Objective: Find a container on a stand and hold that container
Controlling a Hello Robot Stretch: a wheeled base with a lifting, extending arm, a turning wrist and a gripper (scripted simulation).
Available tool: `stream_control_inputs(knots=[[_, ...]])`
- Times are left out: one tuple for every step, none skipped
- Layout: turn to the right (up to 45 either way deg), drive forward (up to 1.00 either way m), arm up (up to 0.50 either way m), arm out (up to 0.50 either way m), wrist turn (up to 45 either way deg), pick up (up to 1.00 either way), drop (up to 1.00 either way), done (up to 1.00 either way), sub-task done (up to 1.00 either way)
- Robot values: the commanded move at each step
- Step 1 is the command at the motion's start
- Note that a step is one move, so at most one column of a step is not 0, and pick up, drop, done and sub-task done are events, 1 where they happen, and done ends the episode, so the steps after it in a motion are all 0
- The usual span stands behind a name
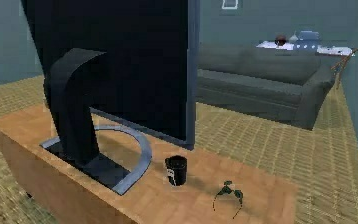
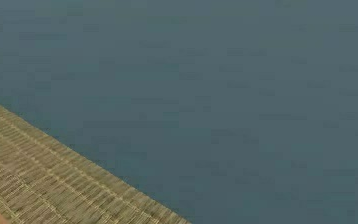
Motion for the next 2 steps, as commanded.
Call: stream_control_inputs(knots=[[-45.0,0.0,0.0,0.0,0.0,0.0,0.0,0.0,0.0],[-39.0,0.0,0.0,0.0,0.0,0.0,0.0,0.0,0.0]])
